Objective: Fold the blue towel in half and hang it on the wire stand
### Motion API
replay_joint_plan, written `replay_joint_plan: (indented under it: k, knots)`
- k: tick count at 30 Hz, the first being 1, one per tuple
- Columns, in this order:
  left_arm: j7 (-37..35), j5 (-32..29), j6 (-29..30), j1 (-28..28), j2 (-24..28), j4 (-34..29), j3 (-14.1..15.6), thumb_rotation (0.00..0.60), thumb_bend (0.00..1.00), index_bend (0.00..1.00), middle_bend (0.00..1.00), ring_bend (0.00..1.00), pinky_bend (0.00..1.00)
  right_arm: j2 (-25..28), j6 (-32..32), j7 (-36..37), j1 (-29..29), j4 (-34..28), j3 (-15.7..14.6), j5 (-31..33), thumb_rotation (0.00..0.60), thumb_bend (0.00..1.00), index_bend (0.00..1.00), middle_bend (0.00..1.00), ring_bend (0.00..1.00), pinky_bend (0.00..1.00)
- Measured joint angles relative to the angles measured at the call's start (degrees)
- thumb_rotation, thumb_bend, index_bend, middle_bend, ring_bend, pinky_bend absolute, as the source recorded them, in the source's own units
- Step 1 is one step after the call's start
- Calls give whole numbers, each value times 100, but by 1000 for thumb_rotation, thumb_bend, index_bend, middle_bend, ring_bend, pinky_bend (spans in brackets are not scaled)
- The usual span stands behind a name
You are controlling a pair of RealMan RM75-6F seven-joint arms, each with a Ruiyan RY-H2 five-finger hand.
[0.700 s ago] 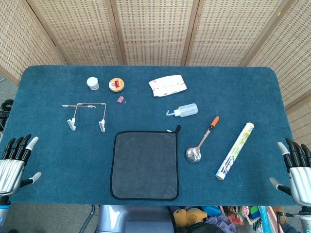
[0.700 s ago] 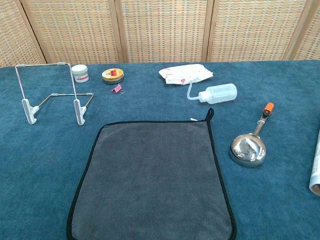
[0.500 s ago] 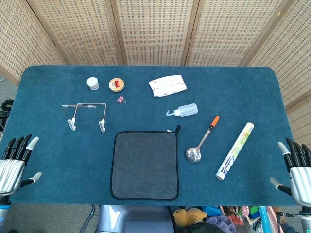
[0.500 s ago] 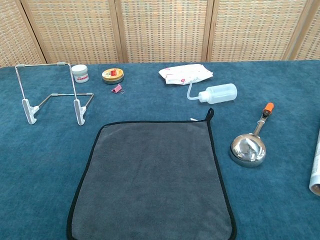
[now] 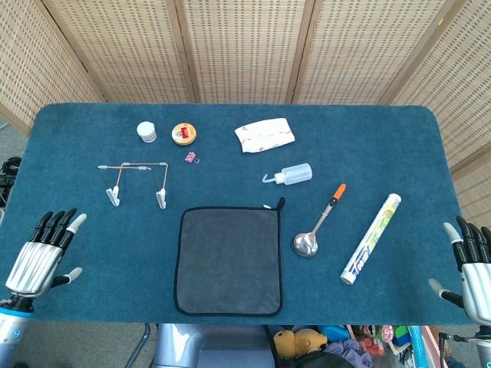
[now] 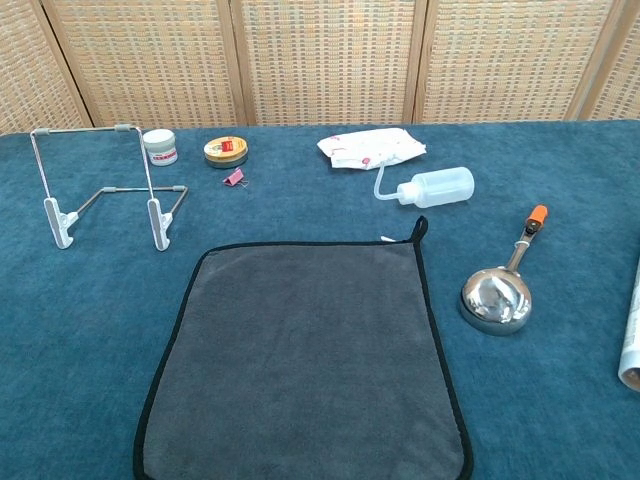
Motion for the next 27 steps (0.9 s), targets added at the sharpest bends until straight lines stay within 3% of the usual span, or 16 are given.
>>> replay_joint_plan:
  k: [8, 16, 27]
  knots:
    - [-847, 1086, -216, -814, -529, 1517, 97, 600, 181, 9, 0, 0, 0, -27, -91, -150, 36, -43, 61, 166, 600, 0, 0, 0, 0, 0]
    - [-1665, 1921, -512, -1813, -1437, 3228, 353, 600, 238, 257, 0, 0, 0, -86, -248, -317, 95, -34, 129, 408, 600, 0, 0, 0, 0, 0]
    - [-2055, 2228, -548, -2391, -2247, 4345, 607, 600, 260, 327, 0, 0, 0, -117, -462, -377, 179, 16, 241, 757, 600, 0, 0, 0, 0, 0]
